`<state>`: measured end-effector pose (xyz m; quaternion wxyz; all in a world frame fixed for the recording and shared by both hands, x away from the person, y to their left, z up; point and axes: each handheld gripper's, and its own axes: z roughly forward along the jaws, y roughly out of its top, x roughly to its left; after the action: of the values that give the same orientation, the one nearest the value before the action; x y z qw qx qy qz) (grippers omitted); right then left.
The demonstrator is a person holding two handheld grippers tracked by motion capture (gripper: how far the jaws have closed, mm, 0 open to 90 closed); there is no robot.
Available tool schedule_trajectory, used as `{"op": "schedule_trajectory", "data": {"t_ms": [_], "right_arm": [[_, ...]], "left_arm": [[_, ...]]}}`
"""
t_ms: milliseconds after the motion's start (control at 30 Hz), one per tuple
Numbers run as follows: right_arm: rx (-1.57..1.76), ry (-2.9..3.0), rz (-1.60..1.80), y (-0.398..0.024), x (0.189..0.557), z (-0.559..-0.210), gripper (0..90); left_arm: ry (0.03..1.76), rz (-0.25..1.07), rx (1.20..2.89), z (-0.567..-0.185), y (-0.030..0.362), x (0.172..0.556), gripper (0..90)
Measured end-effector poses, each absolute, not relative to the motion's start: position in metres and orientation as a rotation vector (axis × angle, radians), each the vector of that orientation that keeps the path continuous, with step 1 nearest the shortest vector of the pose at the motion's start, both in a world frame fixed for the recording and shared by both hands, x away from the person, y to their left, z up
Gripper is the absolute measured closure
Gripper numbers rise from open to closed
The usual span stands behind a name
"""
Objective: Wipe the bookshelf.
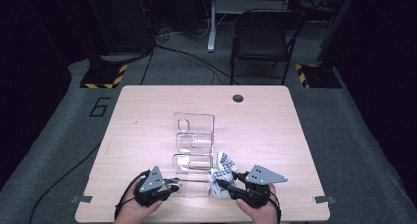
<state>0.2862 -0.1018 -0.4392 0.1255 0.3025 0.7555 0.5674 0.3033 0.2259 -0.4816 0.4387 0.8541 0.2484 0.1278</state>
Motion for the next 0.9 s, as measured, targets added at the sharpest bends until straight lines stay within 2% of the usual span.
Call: {"op": "schedule_trajectory", "data": {"t_ms": [400, 500, 733, 900], "right_arm": [[1.034, 2.348, 1.463, -0.095, 0.304, -0.479, 62.4], [1.019, 2.329, 1.464, -0.097, 0.302, -0.474, 62.7], [0.931, 2.192, 1.687, -0.109, 0.286, -0.437, 63.0], [0.871, 2.248, 1.626, -0.099, 0.283, -0.445, 60.8]], "left_arm": [[0.607, 0.297, 2.121, -0.481, 0.222, 0.303, 78.7], [0.596, 0.306, 2.122, -0.480, 0.222, 0.303, 78.8], [0.593, 0.275, 2.116, -0.481, 0.217, 0.304, 81.1], [0.590, 0.293, 2.125, -0.481, 0.214, 0.303, 80.9]]}}
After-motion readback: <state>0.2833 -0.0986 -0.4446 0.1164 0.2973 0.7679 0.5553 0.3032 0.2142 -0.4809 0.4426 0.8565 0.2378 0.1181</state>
